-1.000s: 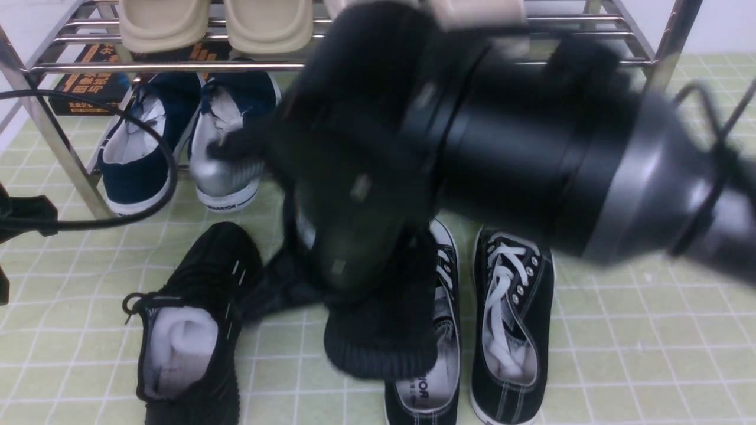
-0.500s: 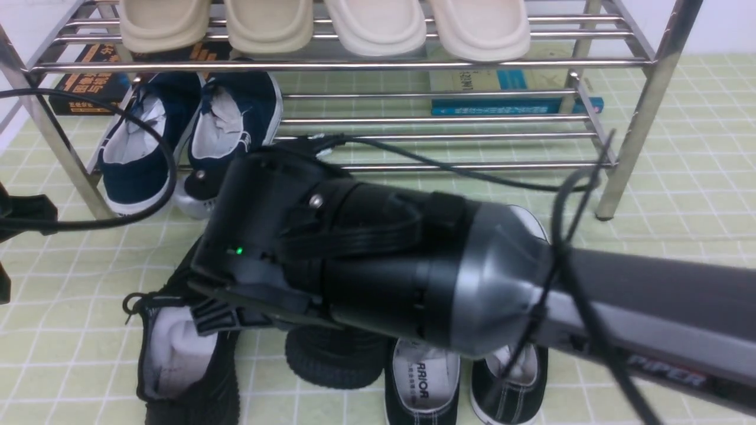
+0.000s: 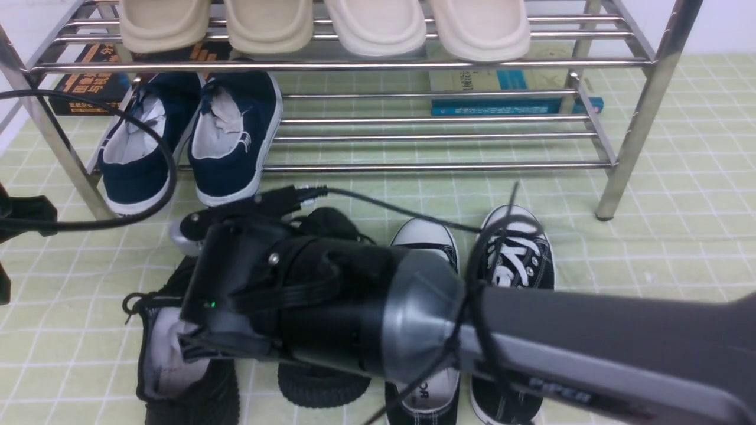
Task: Take the shoes off the shelf with your hand from the green coffee tablecloth.
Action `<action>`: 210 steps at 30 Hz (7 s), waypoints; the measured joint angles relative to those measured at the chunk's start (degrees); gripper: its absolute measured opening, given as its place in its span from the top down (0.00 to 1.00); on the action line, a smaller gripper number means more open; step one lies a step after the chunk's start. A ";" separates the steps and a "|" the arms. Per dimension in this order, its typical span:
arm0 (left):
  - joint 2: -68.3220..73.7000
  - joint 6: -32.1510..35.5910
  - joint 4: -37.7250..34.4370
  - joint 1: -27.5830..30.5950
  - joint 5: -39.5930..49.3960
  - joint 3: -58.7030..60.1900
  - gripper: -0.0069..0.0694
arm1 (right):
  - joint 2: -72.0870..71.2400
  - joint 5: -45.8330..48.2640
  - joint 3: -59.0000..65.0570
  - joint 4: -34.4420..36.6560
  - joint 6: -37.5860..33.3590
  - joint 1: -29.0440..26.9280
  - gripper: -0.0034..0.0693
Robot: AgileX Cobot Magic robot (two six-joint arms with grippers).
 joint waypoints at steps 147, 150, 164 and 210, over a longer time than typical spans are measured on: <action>-15.05 0.01 3.06 0.00 0.14 0.00 0.70 | -123.57 -37.21 107.41 24.21 -43.99 -65.98 0.86; -20.22 0.01 2.69 0.00 0.14 0.00 0.70 | -123.57 -37.21 107.41 24.21 -43.99 -65.52 0.86; -34.51 1.85 0.79 0.00 0.18 0.36 0.69 | -123.57 -36.85 107.41 24.21 -44.04 -65.52 0.84; -47.01 19.28 -23.73 0.00 -30.88 31.88 0.90 | -123.57 -36.97 107.34 24.58 -59.69 -65.52 0.78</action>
